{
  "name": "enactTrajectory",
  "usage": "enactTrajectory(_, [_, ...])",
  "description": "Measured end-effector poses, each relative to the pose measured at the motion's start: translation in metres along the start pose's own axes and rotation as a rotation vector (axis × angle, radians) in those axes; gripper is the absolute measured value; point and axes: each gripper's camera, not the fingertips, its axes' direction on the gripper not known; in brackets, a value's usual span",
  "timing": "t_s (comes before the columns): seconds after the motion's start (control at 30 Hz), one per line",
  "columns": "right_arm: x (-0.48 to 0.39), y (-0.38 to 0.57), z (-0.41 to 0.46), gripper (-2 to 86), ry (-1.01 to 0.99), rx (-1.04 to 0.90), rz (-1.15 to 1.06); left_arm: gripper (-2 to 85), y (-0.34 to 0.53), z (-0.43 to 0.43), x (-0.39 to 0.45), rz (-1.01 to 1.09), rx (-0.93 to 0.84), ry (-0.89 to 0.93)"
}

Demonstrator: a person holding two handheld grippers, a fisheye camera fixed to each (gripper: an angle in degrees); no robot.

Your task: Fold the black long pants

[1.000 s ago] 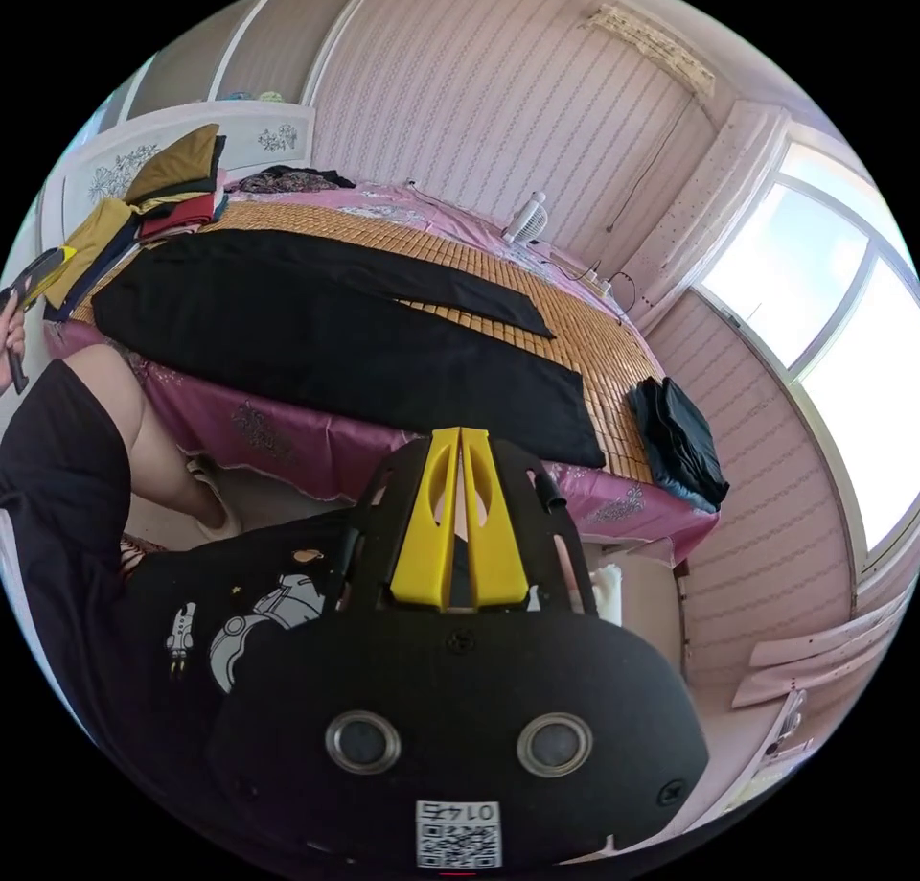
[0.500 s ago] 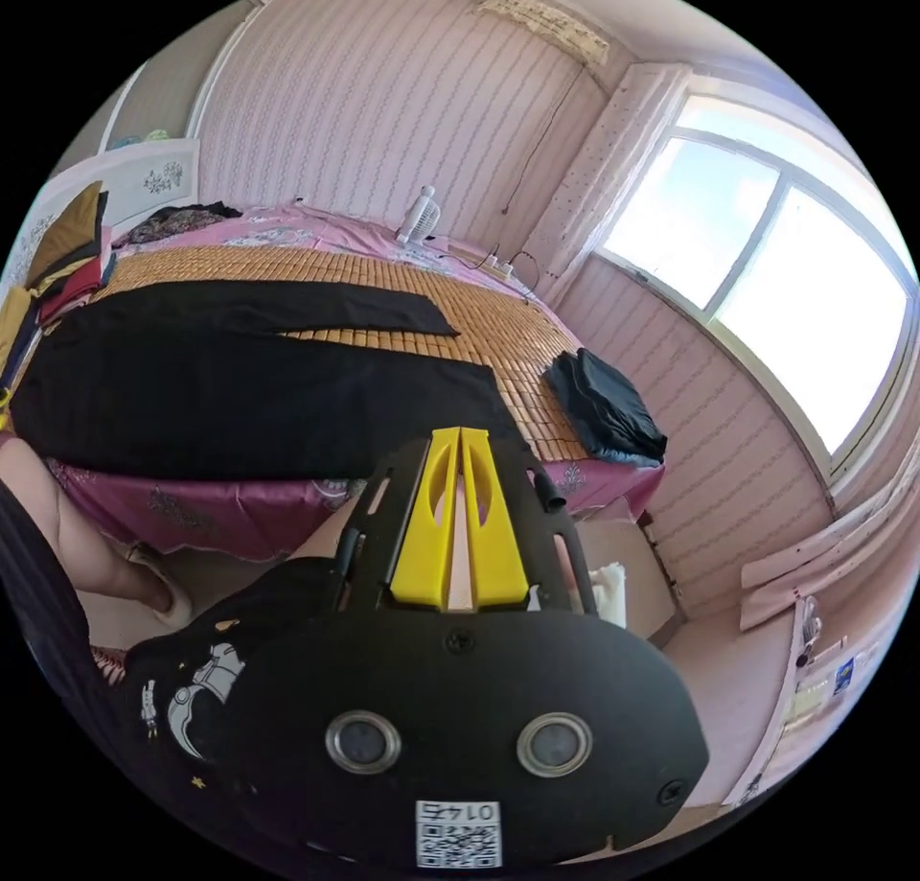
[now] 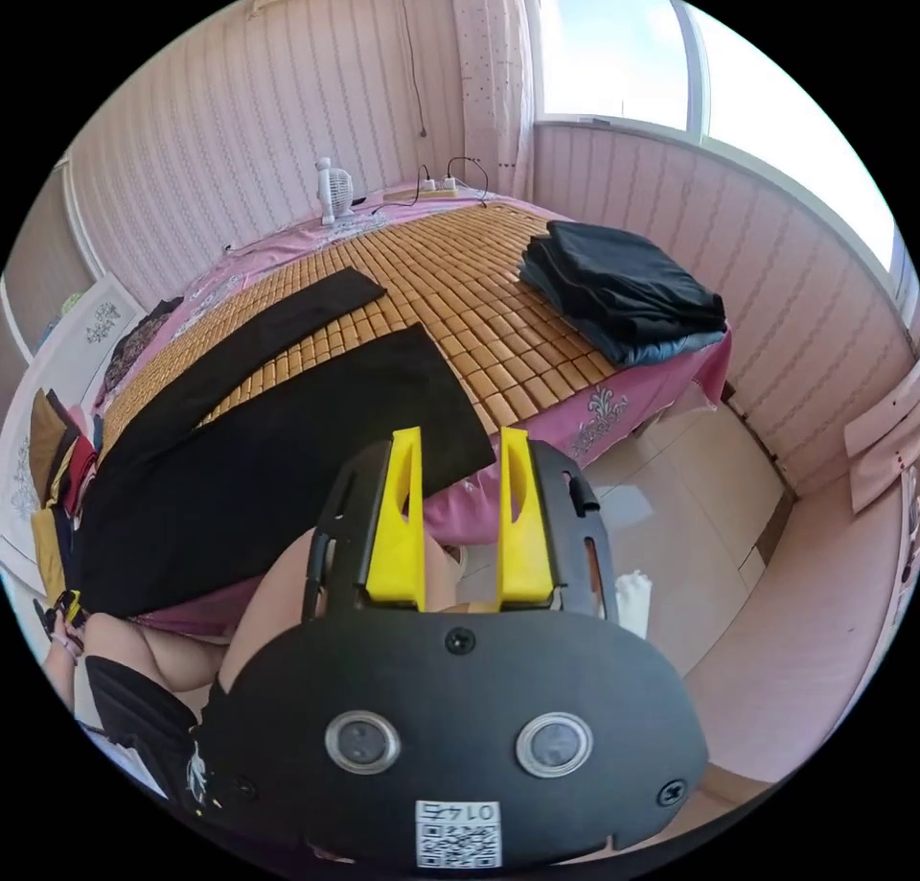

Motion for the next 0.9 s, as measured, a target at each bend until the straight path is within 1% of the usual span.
enactTrajectory(0.03, [0.007, -0.003, 0.004, 13.1, -0.012, -0.017, 0.021, 1.5, -0.001, 0.001, 0.0, -0.002, 0.001, -0.001])
enactTrajectory(0.13, [0.047, -0.011, 0.021, 14.0, -0.124, -0.078, 0.182, 1.8, -0.006, 0.005, 0.001, -0.012, 0.001, -0.003])
enactTrajectory(0.2, [0.079, -0.014, 0.033, 14.3, -0.252, -0.115, 0.302, 2.1, -0.012, 0.008, 0.003, -0.008, -0.011, -0.01])
enactTrajectory(0.33, [0.11, -0.022, 0.048, 14.0, -0.325, -0.132, 0.381, 2.7, -0.022, 0.01, 0.013, 0.021, -0.031, -0.042])
enactTrajectory(0.43, [0.126, -0.031, 0.061, 11.7, -0.429, -0.161, 0.432, 3.0, -0.026, 0.011, 0.021, 0.034, -0.038, -0.062])
enactTrajectory(0.5, [0.124, -0.042, 0.068, 7.6, -0.499, -0.216, 0.358, 3.0, -0.029, 0.011, 0.027, 0.043, -0.037, -0.071])
enactTrajectory(0.6, [0.117, -0.056, 0.055, 2.7, -0.473, -0.173, 0.262, 2.8, -0.031, 0.007, 0.036, 0.069, -0.03, -0.075])
enactTrajectory(0.67, [0.113, -0.065, 0.047, 1.8, -0.457, -0.17, 0.208, 2.6, -0.032, 0.004, 0.042, 0.093, -0.025, -0.078])
enactTrajectory(0.77, [0.103, -0.086, 0.026, 1.2, -0.433, -0.116, 0.112, 2.0, -0.035, -0.002, 0.053, 0.133, -0.013, -0.069])
enactTrajectory(0.9, [0.081, -0.124, -0.01, 0.9, -0.38, -0.014, -0.044, 1.0, -0.039, -0.015, 0.068, 0.147, 0.044, 0.008])
